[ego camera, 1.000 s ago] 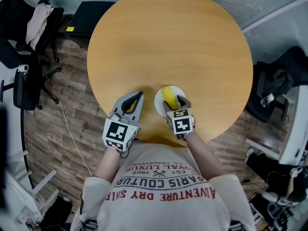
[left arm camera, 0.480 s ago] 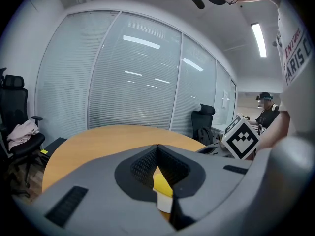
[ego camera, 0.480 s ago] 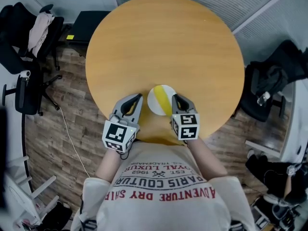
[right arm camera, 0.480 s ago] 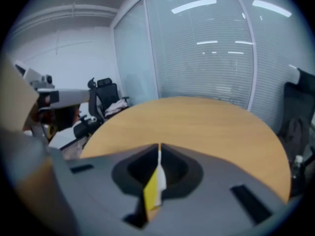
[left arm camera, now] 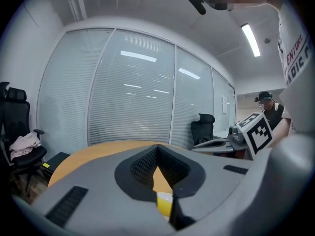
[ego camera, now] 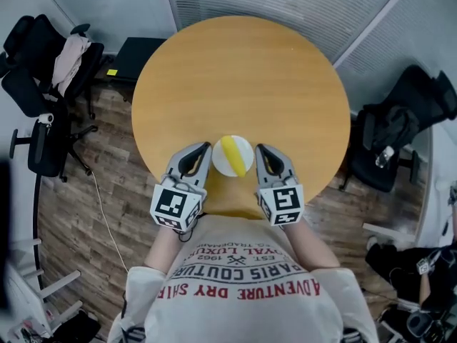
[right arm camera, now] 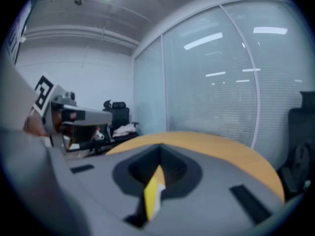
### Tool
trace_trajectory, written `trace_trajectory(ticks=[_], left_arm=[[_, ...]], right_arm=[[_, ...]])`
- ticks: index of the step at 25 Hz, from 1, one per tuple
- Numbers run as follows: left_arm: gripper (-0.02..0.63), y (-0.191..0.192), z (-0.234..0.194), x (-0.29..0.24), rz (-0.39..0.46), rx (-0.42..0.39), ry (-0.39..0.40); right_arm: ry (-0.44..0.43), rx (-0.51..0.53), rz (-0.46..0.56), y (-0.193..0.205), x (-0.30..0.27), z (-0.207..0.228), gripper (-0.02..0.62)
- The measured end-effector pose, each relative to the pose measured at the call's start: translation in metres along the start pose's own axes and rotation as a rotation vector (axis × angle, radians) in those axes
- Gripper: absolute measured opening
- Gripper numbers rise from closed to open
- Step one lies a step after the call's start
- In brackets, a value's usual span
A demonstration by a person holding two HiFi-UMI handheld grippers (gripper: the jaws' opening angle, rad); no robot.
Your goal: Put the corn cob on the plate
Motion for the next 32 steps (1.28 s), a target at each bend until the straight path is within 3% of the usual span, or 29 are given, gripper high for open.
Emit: trace_trajectory(ticks=[9, 18, 32], left_arm=[[0.032, -0.026, 0.015, 0.009, 0.077, -0.046, -0.018], [0.032, -0.041, 0.025, 0.014, 0.126, -0.079, -0.003], [0.032, -0.040, 0.021, 0.017, 0.111, -0.083, -0.018]], right_arm=[[-0.036, -0.045, 0.157, -0.036, 0.036, 0.014, 0.028], [-0.047, -0.085, 0.212, -0.060, 0.050, 0.013, 0.028], [-0.039, -0.061, 0.212, -0.057, 0.048, 0.007, 0.028]])
Point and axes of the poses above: the fingertips, and each gripper's own axes: x backward along the fingers, z to its right, y out of its underside, the point moved 4 cm from there along x, backward along the fingers, and after that the axes turned 6 degrees about y, right-handed, at the moved point
